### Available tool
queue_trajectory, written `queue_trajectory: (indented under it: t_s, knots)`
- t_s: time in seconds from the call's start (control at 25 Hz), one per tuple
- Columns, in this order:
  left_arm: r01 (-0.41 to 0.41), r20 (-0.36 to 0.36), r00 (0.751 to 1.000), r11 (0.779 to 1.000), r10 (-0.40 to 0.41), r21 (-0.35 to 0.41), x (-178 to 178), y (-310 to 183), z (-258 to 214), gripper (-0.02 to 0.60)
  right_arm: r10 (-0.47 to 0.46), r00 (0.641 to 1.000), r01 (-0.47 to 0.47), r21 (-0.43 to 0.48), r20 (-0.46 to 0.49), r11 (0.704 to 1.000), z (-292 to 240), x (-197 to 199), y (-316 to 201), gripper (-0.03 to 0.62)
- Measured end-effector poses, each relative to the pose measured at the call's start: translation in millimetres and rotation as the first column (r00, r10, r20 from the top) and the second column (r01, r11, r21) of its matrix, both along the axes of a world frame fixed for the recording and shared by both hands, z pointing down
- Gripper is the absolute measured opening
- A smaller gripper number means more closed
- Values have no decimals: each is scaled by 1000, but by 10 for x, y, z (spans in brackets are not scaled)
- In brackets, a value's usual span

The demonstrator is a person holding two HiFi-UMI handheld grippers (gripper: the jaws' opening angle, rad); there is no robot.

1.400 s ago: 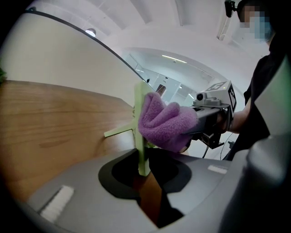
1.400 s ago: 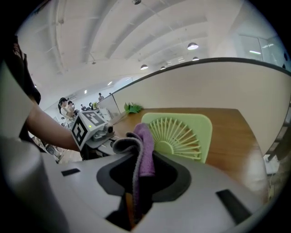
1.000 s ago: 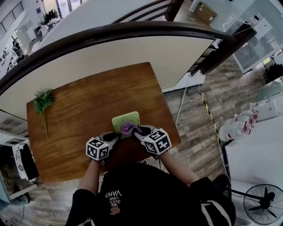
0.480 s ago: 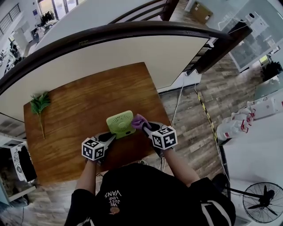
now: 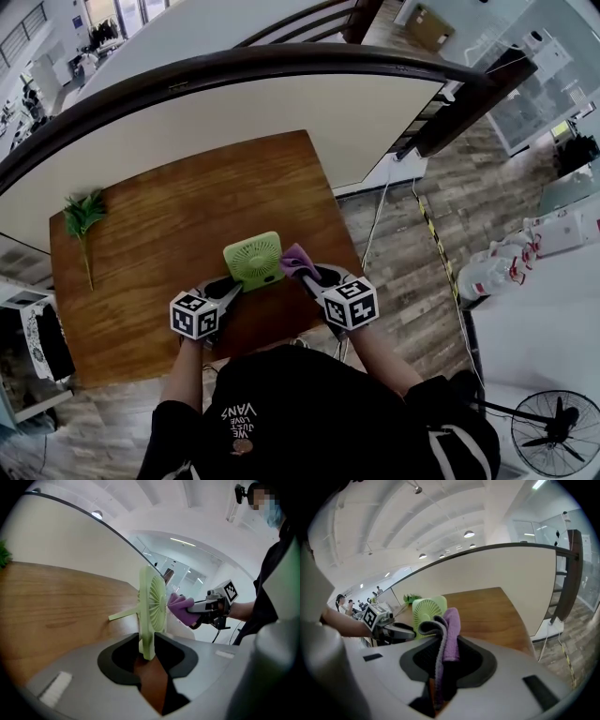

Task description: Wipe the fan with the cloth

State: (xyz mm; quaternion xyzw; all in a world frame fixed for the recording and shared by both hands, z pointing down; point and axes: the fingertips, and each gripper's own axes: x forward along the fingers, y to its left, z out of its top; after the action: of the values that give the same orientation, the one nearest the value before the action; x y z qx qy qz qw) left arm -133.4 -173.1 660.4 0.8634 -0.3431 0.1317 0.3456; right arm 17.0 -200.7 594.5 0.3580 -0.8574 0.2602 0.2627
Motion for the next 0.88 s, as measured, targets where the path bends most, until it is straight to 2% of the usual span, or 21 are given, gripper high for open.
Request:
queue_trajectory:
  t_s: [0.2,0.36,0.52,0.72,0.88]
  knots:
    - [71,-65,996,997,-68,38,-140,-48,-206,132,-125,992,125,16,21,992,-4,-265,181,95]
    - [101,-77,992,992,-95,72,-233,-127,-350,132,-254,966,253,21,50,967,23,-558,347,95]
    - [84,-75,994,992,-76,98,-229,-216,-447,132,-378,924,377,37,62,926,59,-876,472,95]
    - [55,-59,997,992,-48,113,-195,-340,-535,132,-470,882,470,24,33,882,212,-1134,541,95]
    - [2,-19,1000,993,1,118,-137,-404,-529,123,-484,875,484,-2,4,875,333,-1207,509,95]
